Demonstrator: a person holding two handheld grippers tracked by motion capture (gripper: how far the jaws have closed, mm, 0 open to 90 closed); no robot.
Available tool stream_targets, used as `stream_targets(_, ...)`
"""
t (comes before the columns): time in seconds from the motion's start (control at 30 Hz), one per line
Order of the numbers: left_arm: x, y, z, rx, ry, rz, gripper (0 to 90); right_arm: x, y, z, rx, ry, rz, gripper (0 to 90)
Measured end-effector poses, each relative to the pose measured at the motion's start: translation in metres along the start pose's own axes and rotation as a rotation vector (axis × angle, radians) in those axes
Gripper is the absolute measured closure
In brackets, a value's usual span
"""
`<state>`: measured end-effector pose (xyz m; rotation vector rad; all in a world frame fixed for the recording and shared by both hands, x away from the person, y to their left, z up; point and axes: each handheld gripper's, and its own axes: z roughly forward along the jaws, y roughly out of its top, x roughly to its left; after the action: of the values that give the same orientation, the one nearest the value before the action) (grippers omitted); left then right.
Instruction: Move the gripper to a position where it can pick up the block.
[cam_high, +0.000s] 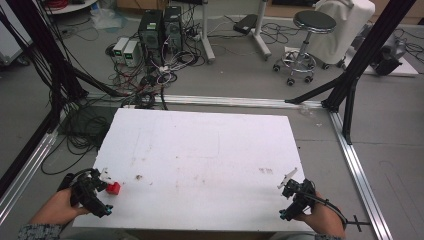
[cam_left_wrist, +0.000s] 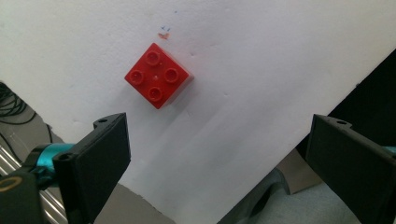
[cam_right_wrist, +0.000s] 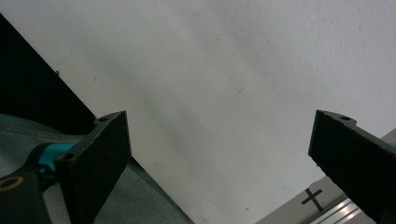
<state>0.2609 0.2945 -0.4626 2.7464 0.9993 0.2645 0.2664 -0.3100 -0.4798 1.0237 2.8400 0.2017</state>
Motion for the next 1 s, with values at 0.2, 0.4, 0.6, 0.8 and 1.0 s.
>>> stream_targets(0.2, 0.003, -0.002, -0.004, -0.009, -0.003, 0.004, 6.9, -0.001, -0.001, 0.000, -0.002, 0.001, 0.001, 5.0)
stream_targets(0.4, 0.010, -0.001, -0.004, -0.026, -0.029, 0.032, 6.9, 0.000, -0.001, -0.002, -0.008, 0.000, 0.002, 5.0)
stream_targets(0.6, 0.016, -0.002, -0.005, -0.028, -0.035, 0.053, 6.9, 0.000, -0.001, -0.003, -0.006, 0.000, -0.001, 5.0)
stream_targets(0.8, 0.024, -0.003, -0.004, -0.018, -0.040, 0.107, 6.9, 0.000, -0.001, -0.004, -0.010, 0.000, 0.001, 5.0)
stream_targets(1.0, 0.033, 0.001, -0.007, 0.005, -0.045, 0.170, 6.9, 0.000, -0.002, -0.004, -0.006, -0.003, 0.002, 5.0)
